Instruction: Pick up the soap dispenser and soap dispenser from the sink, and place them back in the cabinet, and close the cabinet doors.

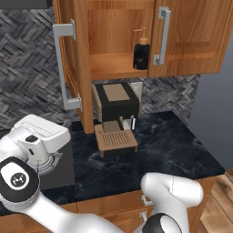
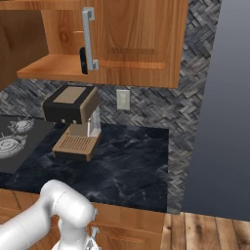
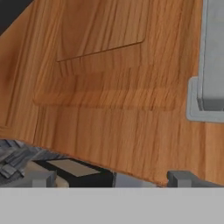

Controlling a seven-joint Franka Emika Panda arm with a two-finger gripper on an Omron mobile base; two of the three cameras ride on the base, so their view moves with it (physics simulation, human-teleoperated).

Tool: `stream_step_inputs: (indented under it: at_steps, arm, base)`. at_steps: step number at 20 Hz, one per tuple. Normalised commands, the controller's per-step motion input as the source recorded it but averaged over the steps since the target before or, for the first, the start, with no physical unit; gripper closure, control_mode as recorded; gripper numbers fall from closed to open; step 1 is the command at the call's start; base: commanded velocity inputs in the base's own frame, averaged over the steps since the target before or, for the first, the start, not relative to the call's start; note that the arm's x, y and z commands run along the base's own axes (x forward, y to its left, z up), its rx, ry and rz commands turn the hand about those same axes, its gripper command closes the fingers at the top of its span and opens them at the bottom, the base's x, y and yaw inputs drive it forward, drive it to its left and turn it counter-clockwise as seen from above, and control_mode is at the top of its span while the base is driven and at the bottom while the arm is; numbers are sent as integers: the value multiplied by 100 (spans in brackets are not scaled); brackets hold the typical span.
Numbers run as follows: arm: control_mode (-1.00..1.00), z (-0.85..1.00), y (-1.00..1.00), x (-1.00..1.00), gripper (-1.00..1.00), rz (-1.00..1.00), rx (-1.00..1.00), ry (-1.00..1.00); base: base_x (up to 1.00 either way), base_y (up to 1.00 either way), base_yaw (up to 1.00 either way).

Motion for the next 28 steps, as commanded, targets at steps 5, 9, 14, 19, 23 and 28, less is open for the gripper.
stream_step_inputs:
  at_steps: [5, 9, 14, 19, 23, 28]
  arm:
    - [-100, 0, -25, 0, -100, 0, 0, -2]
    - [-100, 0, -22, 1, -100, 0, 0, 0]
    - [-100, 0, -21, 1, -100, -1, 0, 0]
    - [-100, 0, -28, 0, -100, 0, 0, 0]
    - [-100, 0, -33, 0, -100, 0, 0, 0]
    - [-100, 0, -37, 0, -100, 0, 0, 0]
  base:
    - [0, 0, 0]
    - [0, 0, 0]
    - [0, 0, 0]
    - [0, 0, 0]
    - [0, 0, 0]
    - [0, 0, 0]
